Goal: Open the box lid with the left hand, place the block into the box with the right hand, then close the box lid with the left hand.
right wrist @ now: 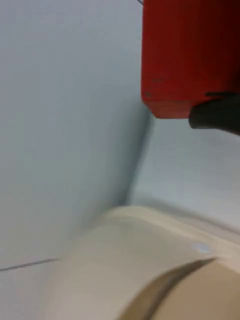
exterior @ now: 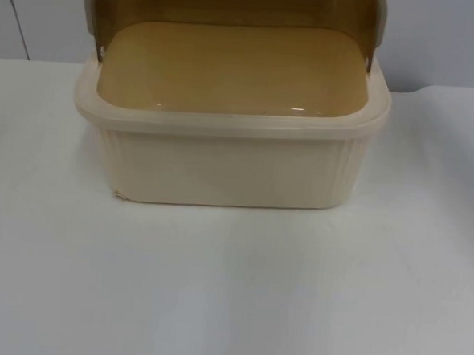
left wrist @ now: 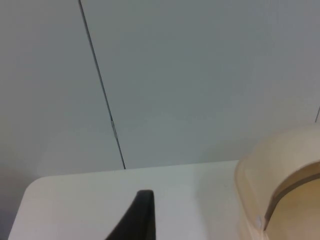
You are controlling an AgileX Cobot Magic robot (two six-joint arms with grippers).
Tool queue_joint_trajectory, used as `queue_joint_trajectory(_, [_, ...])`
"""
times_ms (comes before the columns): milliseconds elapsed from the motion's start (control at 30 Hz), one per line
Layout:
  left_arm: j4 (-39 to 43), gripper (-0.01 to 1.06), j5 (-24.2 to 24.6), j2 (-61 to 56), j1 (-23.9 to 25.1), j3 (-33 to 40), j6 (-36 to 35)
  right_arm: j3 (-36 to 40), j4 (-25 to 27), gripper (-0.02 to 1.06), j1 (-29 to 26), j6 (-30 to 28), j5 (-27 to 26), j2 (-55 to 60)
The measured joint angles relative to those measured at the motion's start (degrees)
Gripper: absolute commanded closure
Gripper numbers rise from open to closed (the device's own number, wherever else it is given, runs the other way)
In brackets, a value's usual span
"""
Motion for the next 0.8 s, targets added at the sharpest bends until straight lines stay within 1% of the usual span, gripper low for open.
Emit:
queue_joint_trajectory(167, [0.0,0.00,0.0,0.0,0.0,0.0,0.0,-1.6,-0.4,1.04,0.0,0.0,2.0,-9.5])
queue_joint_trajectory(367, [0.0,0.00,0.0,0.0,0.0,0.0,0.0,-1.6,0.0,1.04,0.0,0.0,3.4,-15.0])
queue_joint_trajectory(433, [0.0,0.00,0.0,0.0,0.0,0.0,0.0,-1.6,1.8,1.04,0.0,0.0,4.3,-16.2])
queue_joint_trajectory(533, [0.0,0.00,0.0,0.0,0.0,0.0,0.0,-1.6,6.0,1.04,0.1,0.1,5.8,-16.6])
queue_joint_trajectory(567, [0.0,0.00,0.0,0.0,0.0,0.0,0.0,-1.6,6.0,1.04,0.1,0.1,5.8,-16.6])
queue_joint_trajectory(633, [0.0,0.00,0.0,0.0,0.0,0.0,0.0,-1.6,7.0,1.04,1.4,0.1,7.2,-16.6])
queue_joint_trajectory(700, [0.0,0.00,0.0,0.0,0.0,0.0,0.0,-1.6,7.3,1.04,4.2,-0.6,8.4,-16.6])
queue_joint_trajectory(733, [0.0,0.00,0.0,0.0,0.0,0.0,0.0,-1.6,7.3,1.04,4.2,-0.6,8.4,-16.6])
queue_joint_trajectory(800, [0.0,0.00,0.0,0.0,0.0,0.0,0.0,-1.3,7.3,1.04,8.5,-1.4,9.7,-16.6])
